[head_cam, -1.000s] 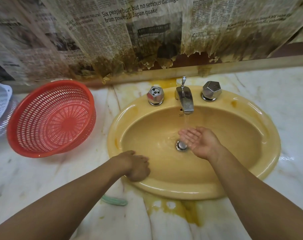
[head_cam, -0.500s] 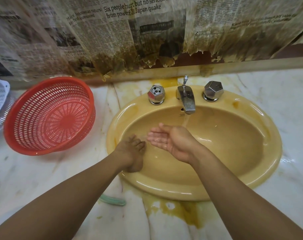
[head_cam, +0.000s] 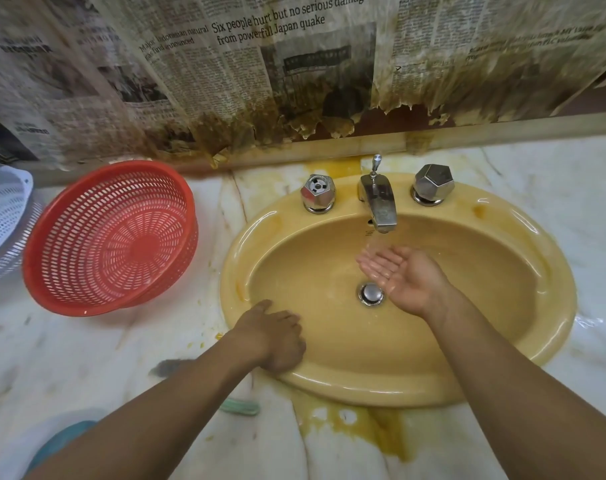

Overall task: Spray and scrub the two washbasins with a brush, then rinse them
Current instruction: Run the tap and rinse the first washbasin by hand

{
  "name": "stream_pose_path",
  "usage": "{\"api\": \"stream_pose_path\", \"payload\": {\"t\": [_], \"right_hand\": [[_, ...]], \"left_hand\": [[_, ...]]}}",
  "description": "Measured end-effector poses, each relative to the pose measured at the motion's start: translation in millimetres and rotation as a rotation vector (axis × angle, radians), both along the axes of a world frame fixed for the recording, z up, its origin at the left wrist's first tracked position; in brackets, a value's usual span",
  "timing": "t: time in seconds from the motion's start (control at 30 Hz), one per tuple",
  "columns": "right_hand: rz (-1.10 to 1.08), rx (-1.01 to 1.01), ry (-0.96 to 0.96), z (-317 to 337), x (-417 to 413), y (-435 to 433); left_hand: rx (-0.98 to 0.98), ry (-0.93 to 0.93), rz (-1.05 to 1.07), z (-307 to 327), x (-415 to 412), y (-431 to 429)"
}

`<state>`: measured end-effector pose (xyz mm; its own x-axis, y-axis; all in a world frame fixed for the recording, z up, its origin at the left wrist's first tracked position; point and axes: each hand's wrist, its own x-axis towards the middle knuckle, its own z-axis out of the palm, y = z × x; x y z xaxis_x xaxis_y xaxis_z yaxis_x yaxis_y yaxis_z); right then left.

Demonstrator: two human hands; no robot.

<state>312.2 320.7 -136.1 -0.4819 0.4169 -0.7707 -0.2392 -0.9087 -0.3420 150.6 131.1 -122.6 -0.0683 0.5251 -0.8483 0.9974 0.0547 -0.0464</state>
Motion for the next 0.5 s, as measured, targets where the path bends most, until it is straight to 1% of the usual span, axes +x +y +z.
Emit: {"api": "stream_pose_path", "payload": {"t": [0.1, 0.17, 0.2, 0.27, 0.33, 0.4, 0.5], "right_hand": [[0.128, 0.039, 0.064, 15, -23, -14], [0.222, 0.058, 0.079, 19, -32, -22], [0.234, 0.064, 0.073, 19, -33, -22], [0.164, 0.059, 0.044, 16, -28, -16], [0.036, 0.011, 0.032, 7, -17, -4], [-0.039, -0.029, 0.042, 2, -9, 7], [-0.015, -0.016, 0.034, 4, -12, 9]], "left_hand": [[-0.023, 0.068, -0.043, -10, -5, 9], [-0.027, 0.106, -0.053, -16, -6, 14], [-0.019, 0.116, -0.048, -18, -6, 16], [-0.015, 0.114, -0.036, -19, -3, 17], [-0.049, 0.040, -0.042, -14, 2, 14], [-0.093, -0.060, -0.065, -3, 9, 11], [-0.061, -0.107, 0.007, 8, 17, 6]]}}
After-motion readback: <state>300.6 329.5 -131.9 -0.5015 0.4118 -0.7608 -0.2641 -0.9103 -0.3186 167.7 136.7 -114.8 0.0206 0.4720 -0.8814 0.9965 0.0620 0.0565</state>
